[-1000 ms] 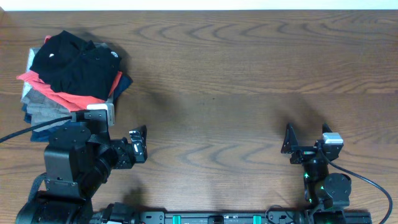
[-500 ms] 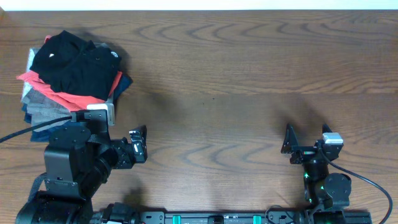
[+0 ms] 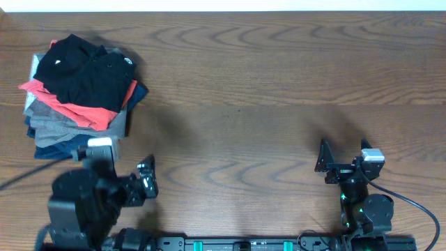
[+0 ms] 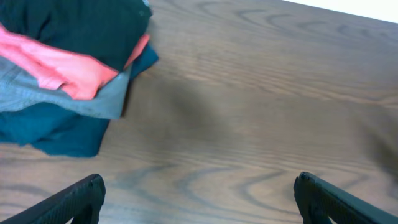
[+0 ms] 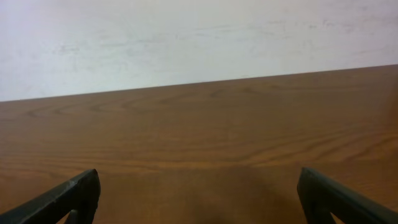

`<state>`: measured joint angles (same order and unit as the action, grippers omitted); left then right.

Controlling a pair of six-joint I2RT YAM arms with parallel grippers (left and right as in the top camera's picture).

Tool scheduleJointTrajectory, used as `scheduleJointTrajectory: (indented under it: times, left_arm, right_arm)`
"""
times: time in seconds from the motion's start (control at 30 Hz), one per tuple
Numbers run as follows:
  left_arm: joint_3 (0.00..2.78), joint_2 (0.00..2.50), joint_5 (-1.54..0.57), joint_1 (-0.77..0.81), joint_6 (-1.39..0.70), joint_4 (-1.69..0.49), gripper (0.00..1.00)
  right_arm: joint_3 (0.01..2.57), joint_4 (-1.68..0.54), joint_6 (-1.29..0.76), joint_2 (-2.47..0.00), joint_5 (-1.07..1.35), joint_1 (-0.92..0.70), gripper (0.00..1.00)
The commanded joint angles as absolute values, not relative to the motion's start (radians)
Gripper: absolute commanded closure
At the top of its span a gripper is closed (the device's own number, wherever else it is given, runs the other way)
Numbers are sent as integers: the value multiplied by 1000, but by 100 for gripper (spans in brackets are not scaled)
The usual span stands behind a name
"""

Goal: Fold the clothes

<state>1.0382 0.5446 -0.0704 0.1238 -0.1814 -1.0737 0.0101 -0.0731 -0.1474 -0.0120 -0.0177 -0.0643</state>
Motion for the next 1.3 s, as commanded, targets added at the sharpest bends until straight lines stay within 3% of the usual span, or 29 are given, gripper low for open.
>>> scheduleJointTrajectory:
  times: [0.0,0.43,0.7,1.27]
  left_arm:
    - [891,436,-31,100,-165,-1020,2]
    - [237,13,-33,93,-165,-381,2]
    - [63,2,89,85,-165,-20,2]
    - [4,2,105,84,-165,-62,2]
  right_arm:
    - [6,-73,-133,-5,-10,-57,1]
    - [6,-73,-133,-5,-10,-57,1]
    - [6,-73,-133,-5,-10,-57,1]
    - [6,-73,-133,-5,-10,-57,1]
